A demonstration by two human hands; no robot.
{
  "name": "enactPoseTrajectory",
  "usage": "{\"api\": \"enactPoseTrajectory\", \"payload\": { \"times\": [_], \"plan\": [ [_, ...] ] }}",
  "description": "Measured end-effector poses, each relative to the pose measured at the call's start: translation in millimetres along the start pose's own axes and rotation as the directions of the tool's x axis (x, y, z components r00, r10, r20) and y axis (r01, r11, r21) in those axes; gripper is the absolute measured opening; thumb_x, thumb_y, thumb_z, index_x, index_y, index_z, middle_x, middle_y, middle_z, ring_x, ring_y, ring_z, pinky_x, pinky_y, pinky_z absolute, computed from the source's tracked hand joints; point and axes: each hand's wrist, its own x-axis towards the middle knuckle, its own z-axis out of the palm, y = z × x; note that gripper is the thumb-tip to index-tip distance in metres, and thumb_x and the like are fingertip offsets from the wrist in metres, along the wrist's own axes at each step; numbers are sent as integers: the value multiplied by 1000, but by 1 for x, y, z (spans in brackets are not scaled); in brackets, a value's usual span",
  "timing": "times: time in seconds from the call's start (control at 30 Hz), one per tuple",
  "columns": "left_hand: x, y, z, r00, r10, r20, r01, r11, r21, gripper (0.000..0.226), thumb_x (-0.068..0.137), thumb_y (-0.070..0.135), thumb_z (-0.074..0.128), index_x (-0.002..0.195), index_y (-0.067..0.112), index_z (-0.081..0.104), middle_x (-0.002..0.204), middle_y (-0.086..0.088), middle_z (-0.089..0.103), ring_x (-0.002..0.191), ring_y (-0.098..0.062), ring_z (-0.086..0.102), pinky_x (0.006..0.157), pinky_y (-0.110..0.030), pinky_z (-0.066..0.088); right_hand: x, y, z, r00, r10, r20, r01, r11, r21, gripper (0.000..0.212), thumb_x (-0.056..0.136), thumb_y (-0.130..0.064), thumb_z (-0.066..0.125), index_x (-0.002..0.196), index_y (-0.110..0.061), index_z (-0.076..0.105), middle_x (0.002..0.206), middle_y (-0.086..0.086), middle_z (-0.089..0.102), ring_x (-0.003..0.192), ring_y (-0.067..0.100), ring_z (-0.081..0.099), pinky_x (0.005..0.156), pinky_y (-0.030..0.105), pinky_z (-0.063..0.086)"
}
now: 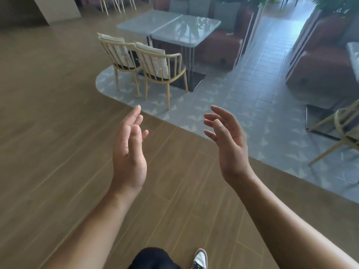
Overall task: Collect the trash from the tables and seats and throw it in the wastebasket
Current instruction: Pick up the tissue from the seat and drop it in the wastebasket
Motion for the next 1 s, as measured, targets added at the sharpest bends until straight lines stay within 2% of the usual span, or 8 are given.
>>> {"api": "enactPoseTrajectory", "payload": {
  "times": [0.2, 0.4, 0.53, 0.7, 0.87, 1.0],
  "plan": [
    [76, -32, 5, 999, 10, -43, -9, 1000, 18, 40, 107, 51, 39, 143, 42, 54, 153, 19, 55, 146, -13, 50, 112, -44, 50, 87, 22, 30, 998, -1, 56, 1, 1000, -2, 34, 98, -29, 59, 131, -24, 66, 125, 6, 72, 124, 26, 66, 108, 53, 53],
    [171, -84, 1, 998, 8, -58, -8, 1000, 12, 41, 106, 52, 38, 142, 42, 54, 150, 22, 56, 146, -12, 50, 113, -45, 50, 183, 55, 74, 997, -14, 72, 17, 999, -40, 34, 99, -32, 59, 132, -27, 66, 125, 1, 73, 123, 23, 67, 105, 47, 56],
    [245, -118, -6, 1000, 6, -20, -5, 1000, 19, 44, 106, 51, 37, 145, 38, 52, 149, 25, 56, 146, -11, 49, 115, -53, 47, 252, 75, 111, 998, -42, 51, 45, 997, -64, 32, 101, -32, 57, 132, -32, 66, 123, -4, 73, 122, 22, 67, 103, 43, 58],
    [334, -144, -14, 999, 10, 37, -11, 999, 30, 51, 107, 52, 36, 150, 30, 52, 153, 19, 54, 147, -11, 49, 115, -52, 48, 329, 93, 154, 997, -70, 17, 71, 995, -74, 28, 105, -30, 58, 132, -33, 65, 122, -10, 73, 121, 19, 68, 101, 40, 59],
    [405, -169, -7, 996, 27, 89, -29, 999, 21, 59, 104, 68, 39, 149, 32, 53, 153, 18, 55, 146, -15, 50, 113, -49, 49, 389, 111, 177, 998, -67, -10, 66, 994, -87, 28, 106, -29, 57, 132, -36, 65, 122, -14, 73, 121, 17, 68, 99, 36, 60],
    [457, -199, 13, 993, 16, 120, -17, 1000, 9, 62, 104, 70, 39, 150, 31, 53, 153, 17, 54, 146, -14, 50, 113, -53, 48, 443, 124, 178, 997, -71, -40, 67, 993, -99, 28, 103, -34, 57, 129, -41, 65, 121, -15, 73, 121, 17, 68, 98, 34, 59]
  ]
}}
